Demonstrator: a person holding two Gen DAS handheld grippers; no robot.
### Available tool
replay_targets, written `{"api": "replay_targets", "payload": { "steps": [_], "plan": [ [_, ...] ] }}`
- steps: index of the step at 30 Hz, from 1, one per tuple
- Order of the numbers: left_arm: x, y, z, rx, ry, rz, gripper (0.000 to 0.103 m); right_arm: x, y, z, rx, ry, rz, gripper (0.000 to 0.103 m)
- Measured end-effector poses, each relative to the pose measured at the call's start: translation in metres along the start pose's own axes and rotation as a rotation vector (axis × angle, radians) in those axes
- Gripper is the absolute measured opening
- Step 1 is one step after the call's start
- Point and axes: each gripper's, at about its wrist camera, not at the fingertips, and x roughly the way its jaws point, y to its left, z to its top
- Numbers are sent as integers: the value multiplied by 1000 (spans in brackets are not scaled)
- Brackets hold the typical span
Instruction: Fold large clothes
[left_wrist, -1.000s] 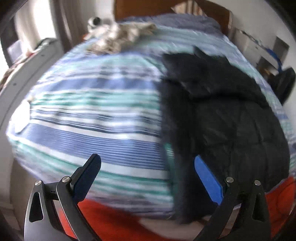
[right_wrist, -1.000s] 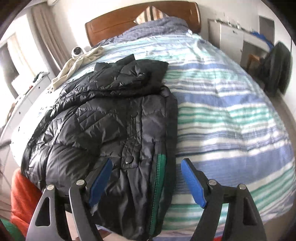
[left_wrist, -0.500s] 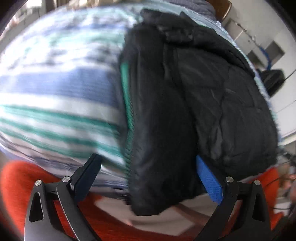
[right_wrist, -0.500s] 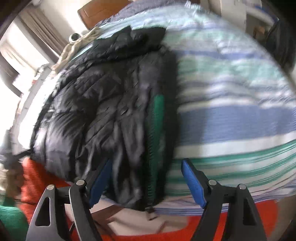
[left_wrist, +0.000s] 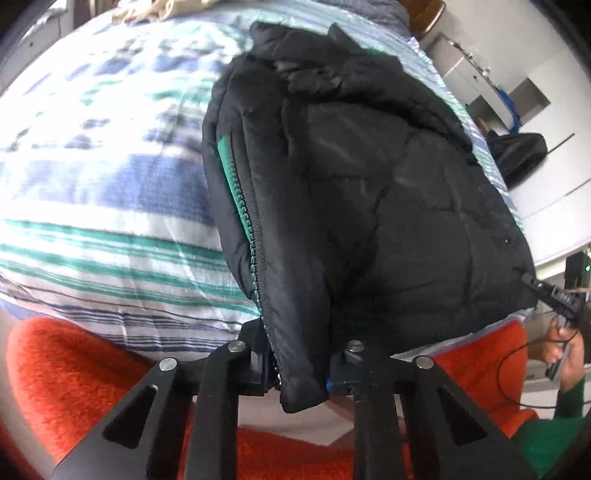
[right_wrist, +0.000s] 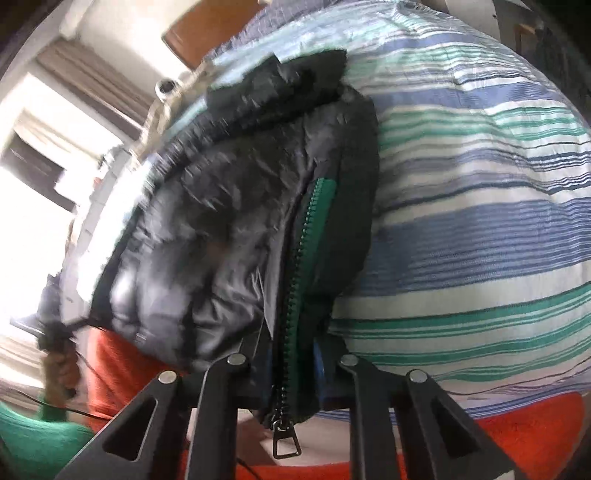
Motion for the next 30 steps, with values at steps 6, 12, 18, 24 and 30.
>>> {"api": "replay_targets", "payload": {
  "steps": [6,12,18,24,30],
  "plan": [
    [-31,-1,-12,18,6,-48,17,-43,-3,-6,50,-25,82,17],
    [-79,8,-48,-16,71,-143,17,-97,5,-52,157,16,184,17],
    [-169,6,-6,-25,-186,-289,18,-153,33,-15,176,-166,361,16],
    [-107,-2,119,-35,-324,-235,18,-79,16,107,159,-278,398,16],
    [3,-16,209,3,-239,-31,32,30,-34,175,285,-296,305,22]
  ]
}}
